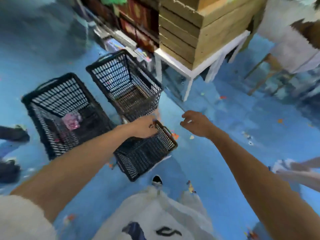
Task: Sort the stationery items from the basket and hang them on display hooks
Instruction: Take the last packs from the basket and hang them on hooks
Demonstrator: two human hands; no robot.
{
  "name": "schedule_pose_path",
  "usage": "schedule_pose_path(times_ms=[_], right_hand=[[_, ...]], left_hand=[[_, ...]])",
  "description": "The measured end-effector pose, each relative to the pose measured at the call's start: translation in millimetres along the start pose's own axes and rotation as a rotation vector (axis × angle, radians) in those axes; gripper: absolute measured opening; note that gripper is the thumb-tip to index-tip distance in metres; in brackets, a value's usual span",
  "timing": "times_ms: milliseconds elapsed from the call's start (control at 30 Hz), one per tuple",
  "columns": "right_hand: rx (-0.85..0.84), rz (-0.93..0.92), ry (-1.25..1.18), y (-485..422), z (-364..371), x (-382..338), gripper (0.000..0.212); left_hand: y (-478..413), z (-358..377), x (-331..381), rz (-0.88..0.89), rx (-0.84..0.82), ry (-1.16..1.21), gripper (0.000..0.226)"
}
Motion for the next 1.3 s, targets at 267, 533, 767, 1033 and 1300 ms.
schedule_pose_path(times_ms=[267, 533, 767, 1033, 1300], right_hand=[[-0.347, -0.247, 0.063, -143, 64, -113, 0.023], [-0.675, -0.403, -0.034, -217, 134, -226, 0.024], [-0.873, -0.286, -0.050, -253, 224, -294, 0.037], [-0.787, -0.093, -0.063, -326, 380, -337, 0.040], [-0.623, 0.098, -0.059, -397, 524, -314, 0.064]], left_hand=[[35, -52, -120, -0.322, 0.214, 0.215, 0.041], [89, -80, -203, -0.736, 0.428, 0.407, 0.056], [122, -81, -278, -0.905, 0.503, 0.559, 0.017], [89, -77, -434, -0.965, 0.468, 0.855, 0.043], [4, -51, -562, -0.995, 0.546, 1.088, 0.016]])
Point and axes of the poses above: each hand's wrist, its own y-axis away from the middle knuckle, its own z-axis out of the palm, x = y × z, the point moved 3 cm from there along -y, towards the middle knuckle, and after that the axes turned 7 degrees about -y, right-handed, at the moved point
